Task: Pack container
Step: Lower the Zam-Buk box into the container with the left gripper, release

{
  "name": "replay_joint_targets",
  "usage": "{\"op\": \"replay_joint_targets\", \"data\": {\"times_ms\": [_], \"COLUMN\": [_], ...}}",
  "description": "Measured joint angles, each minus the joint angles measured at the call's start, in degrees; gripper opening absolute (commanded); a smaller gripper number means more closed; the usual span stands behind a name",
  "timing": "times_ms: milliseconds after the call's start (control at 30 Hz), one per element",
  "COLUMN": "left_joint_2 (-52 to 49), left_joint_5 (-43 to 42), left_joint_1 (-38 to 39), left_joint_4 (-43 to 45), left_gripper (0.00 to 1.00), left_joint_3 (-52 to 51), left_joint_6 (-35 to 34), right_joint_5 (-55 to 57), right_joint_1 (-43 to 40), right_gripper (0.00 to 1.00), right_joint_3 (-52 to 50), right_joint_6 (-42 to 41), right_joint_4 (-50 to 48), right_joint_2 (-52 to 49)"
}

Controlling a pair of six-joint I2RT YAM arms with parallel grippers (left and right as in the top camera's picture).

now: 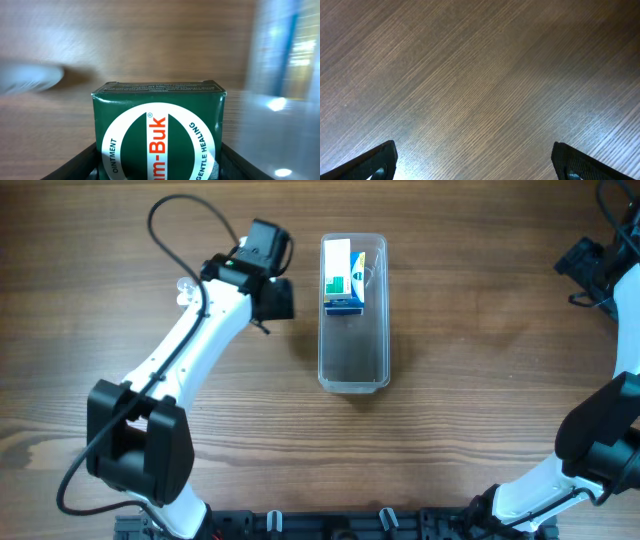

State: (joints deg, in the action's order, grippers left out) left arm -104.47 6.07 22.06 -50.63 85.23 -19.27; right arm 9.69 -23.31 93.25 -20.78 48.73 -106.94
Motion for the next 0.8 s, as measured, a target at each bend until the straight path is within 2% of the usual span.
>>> {"op": "replay_joint_targets", "data": {"times_ms": [133,433,800], "left_joint_2": [0.81,1.31,-4.66], "left_joint_5": [-2.54,-3.85,-4.02], "left_joint_1": [5.97,16.37,18.29], "left_joint_4": [-0.04,4.85,7.61], "left_gripper": [0.65,0.65,0.65], "left_joint_3": [4.33,4.96,5.05], "left_joint_6": [-1.31,-8.5,-11.54], "right_joint_5": [0.0,0.02,0.02], "right_joint_1": [0.0,0.0,0.0], "right_gripper": [1.0,1.0,1.0], "right_joint_3": [0.0,-0.02,0.0], "right_joint_6": [0.0,0.0,0.0], "right_joint_4": [0.04,0.04,0.02], "right_joint_2": [0.0,0.0,0.0]}}
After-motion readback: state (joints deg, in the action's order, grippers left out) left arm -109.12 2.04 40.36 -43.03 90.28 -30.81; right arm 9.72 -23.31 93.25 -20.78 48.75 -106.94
